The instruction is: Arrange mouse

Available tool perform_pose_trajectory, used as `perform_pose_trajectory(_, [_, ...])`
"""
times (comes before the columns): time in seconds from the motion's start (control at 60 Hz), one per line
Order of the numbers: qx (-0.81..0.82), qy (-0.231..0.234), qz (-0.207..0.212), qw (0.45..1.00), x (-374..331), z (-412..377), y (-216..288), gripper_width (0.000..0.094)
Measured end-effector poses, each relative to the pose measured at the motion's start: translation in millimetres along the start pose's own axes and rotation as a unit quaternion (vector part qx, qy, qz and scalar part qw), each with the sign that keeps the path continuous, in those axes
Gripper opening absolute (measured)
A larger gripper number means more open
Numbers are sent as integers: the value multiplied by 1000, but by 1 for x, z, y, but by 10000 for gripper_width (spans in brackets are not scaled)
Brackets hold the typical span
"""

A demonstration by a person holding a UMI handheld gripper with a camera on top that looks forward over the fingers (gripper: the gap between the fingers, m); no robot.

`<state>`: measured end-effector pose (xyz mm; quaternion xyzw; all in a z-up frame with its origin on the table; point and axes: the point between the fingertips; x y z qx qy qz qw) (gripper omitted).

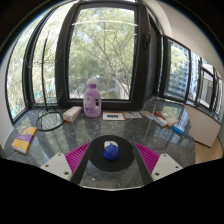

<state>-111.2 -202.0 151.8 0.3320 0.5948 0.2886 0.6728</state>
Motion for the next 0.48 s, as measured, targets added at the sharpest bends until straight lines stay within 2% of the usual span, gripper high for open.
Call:
perform_pose_trajectory(0.183, [-1,-4,4,1000,-48,-11,-17,852])
perform_pose_trajectory(0.483, [-6,-11,9,1000,-71,-18,-23,851])
Point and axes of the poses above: the point between the fingertips, and its own axes, seen from behind it with the camera up: z to the right, y up, x forward, the way the camera looks, and after that the axes turned 11 degrees about -z, right-handed
